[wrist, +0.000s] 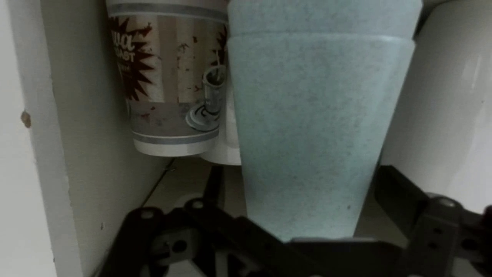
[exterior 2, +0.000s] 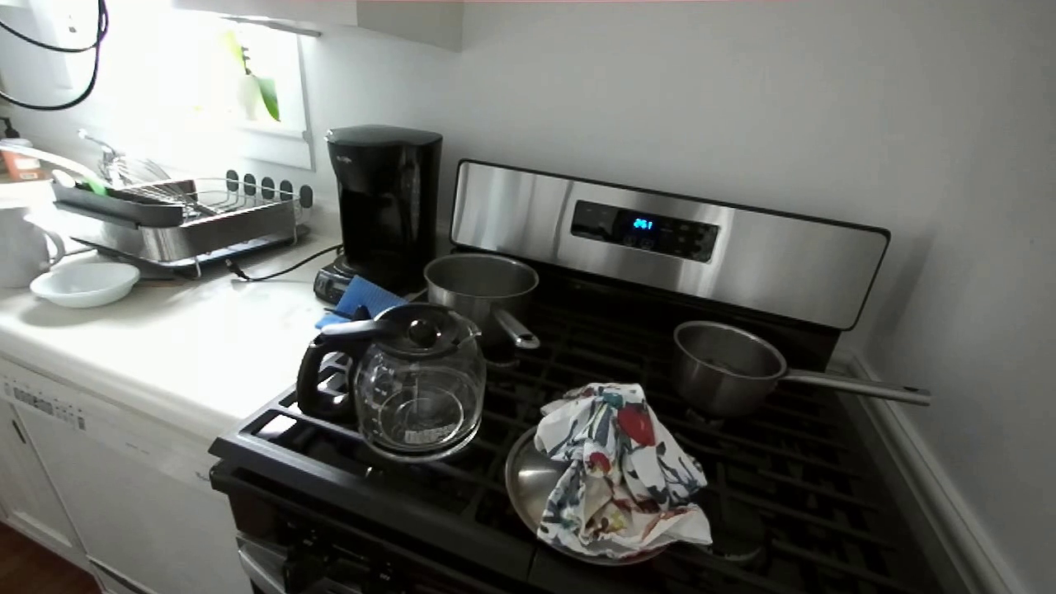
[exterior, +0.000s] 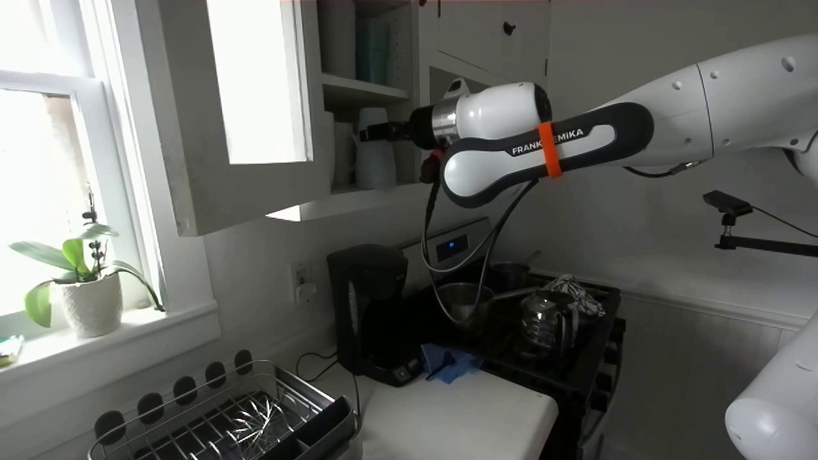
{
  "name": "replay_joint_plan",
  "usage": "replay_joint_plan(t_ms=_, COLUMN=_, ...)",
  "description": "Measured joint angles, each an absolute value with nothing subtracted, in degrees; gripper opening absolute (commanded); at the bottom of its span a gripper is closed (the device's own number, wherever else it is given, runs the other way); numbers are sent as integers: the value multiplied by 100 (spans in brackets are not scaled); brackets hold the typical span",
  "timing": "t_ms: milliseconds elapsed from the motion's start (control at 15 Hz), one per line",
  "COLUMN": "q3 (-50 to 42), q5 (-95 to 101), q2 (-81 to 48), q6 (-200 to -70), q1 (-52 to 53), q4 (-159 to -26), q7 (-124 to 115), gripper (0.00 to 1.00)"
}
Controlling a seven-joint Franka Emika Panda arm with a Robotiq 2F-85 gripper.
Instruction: Stack all the blue cups on the kitchen counter together, pick up the blue stacked cups and place them upside down on the bottom shelf of the open cabinet
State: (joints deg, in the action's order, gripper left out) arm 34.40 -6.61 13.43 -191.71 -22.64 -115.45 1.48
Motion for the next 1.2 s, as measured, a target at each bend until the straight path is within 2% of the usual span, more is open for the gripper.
replay_joint_plan(t_ms=1200, q3=3161, q5=-716, q2=2240, q6=-18494, q1=-2270, q4=-12011, q7=108, gripper=100)
